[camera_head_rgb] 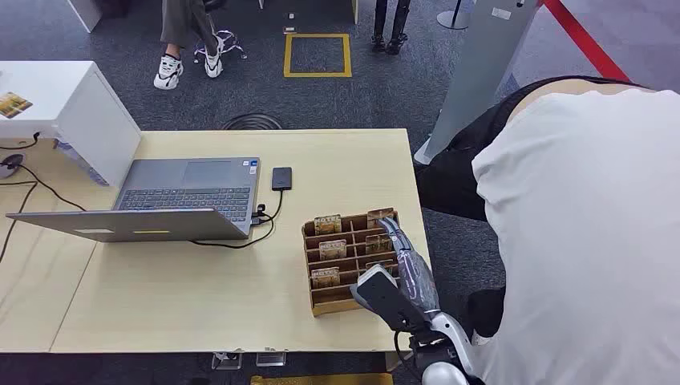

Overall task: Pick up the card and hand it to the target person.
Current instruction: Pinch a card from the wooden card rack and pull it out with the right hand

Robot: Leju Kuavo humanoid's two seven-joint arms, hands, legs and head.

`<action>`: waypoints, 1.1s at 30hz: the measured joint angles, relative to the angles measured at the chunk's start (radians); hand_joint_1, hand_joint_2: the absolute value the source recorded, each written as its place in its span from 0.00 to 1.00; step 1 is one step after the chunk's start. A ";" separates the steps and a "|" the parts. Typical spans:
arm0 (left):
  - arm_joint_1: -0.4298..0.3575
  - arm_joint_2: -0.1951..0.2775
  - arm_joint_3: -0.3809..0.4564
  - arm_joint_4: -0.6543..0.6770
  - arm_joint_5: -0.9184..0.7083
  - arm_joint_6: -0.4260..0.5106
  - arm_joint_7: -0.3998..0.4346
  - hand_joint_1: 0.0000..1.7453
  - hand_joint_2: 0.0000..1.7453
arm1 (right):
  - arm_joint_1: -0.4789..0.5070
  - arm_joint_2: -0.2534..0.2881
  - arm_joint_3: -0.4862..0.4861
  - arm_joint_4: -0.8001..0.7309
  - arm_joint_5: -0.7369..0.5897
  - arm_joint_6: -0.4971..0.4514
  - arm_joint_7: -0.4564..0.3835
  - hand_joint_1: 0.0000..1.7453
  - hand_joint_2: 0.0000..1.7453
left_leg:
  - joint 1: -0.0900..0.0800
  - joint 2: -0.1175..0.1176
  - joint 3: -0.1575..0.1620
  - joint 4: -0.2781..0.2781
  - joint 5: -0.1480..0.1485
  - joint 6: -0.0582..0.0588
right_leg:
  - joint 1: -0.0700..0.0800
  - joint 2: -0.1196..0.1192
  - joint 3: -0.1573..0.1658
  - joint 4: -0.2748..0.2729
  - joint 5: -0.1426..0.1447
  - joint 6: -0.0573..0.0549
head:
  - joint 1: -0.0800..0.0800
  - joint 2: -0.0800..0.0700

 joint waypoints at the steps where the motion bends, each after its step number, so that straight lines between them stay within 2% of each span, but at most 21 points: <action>1: 0.000 0.000 0.000 0.000 0.000 0.000 0.000 0.00 1.00 | 0.000 0.000 0.000 0.000 0.000 0.000 0.000 0.01 1.00 | 0.000 0.000 0.000 0.000 0.000 0.000 | 0.000 0.000 0.000 0.000 0.000 0.000 | 0.000 0.000; 6: 0.000 0.000 0.000 0.000 0.000 0.002 0.000 0.00 1.00 | -0.001 0.000 0.005 0.001 0.008 0.000 0.000 0.03 1.00 | 0.000 0.000 0.000 0.000 0.000 0.000 | 0.000 0.000 0.000 0.000 0.000 0.000 | 0.000 0.000; 9: 0.000 0.000 0.000 0.000 0.000 0.003 0.000 0.00 1.00 | -0.001 0.000 0.009 0.002 0.041 -0.002 0.015 0.08 1.00 | 0.000 0.000 0.000 0.000 0.000 0.000 | 0.000 0.000 0.000 0.000 0.000 0.000 | 0.000 0.000; 13: 0.000 0.000 0.000 0.000 0.000 0.002 0.000 0.00 1.00 | -0.002 0.000 0.013 0.003 0.134 -0.006 0.055 0.19 1.00 | 0.000 0.000 0.000 0.000 0.000 0.000 | 0.000 0.000 0.000 0.000 0.000 0.000 | 0.000 0.000; 16: 0.000 0.000 0.000 0.000 0.000 0.002 0.000 0.00 1.00 | -0.002 0.000 0.014 0.003 0.143 -0.006 0.062 0.26 1.00 | 0.000 0.000 0.000 0.000 0.000 0.000 | 0.000 0.000 0.000 0.000 0.000 0.000 | 0.000 0.000; 20: 0.000 0.000 0.000 -0.001 0.000 0.002 0.000 0.00 1.00 | -0.002 0.000 0.017 0.003 0.147 -0.006 0.063 0.41 1.00 | 0.000 0.000 0.000 0.000 0.000 0.000 | 0.000 0.000 0.000 0.000 0.000 0.000 | 0.000 0.000; 22: 0.000 0.000 0.000 -0.001 0.000 0.002 0.000 0.00 1.00 | -0.003 0.000 0.018 0.004 0.148 -0.006 0.063 0.45 1.00 | 0.000 0.000 0.000 0.000 0.000 0.000 | 0.000 0.000 0.000 0.000 0.000 0.000 | 0.000 0.000; 30: 0.000 0.000 0.005 -0.001 0.000 -0.004 -0.001 0.00 1.00 | -0.010 0.000 0.022 0.017 0.190 0.004 0.083 0.43 1.00 | 0.000 0.000 0.000 0.000 0.000 0.000 | 0.000 0.000 0.000 0.000 0.000 0.000 | 0.000 0.000; 33: 0.000 0.000 0.005 -0.001 0.000 -0.005 -0.002 0.00 1.00 | -0.011 0.000 0.022 0.025 0.230 0.009 0.102 0.39 1.00 | 0.000 0.000 0.000 0.000 0.000 0.000 | 0.000 0.000 0.000 0.000 0.000 0.000 | 0.000 0.000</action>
